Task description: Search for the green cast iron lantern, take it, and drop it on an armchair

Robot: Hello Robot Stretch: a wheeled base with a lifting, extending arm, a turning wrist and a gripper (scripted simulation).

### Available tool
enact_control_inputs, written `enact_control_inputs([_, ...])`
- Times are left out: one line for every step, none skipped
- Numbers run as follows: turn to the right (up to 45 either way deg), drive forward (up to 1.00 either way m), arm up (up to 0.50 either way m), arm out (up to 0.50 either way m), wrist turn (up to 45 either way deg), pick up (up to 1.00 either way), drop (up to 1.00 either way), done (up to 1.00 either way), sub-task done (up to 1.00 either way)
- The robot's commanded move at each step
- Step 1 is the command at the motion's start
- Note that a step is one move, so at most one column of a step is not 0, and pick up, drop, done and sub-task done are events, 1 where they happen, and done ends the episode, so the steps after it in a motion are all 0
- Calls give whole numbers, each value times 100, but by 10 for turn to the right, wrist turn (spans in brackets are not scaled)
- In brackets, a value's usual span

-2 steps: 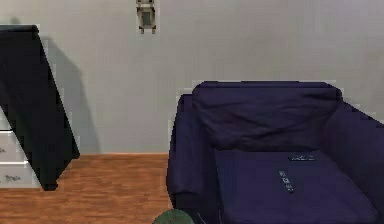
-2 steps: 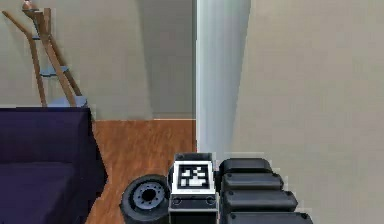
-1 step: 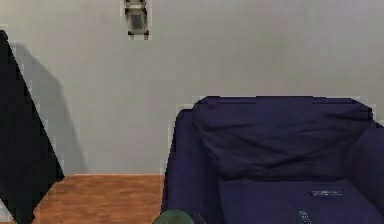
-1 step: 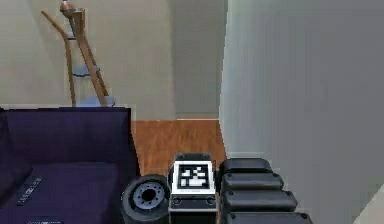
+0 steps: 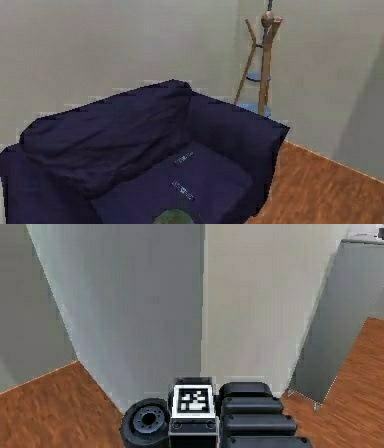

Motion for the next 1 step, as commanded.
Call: enact_control_inputs([450, 0, 0, 0, 0, 0, 0, 0, 0])
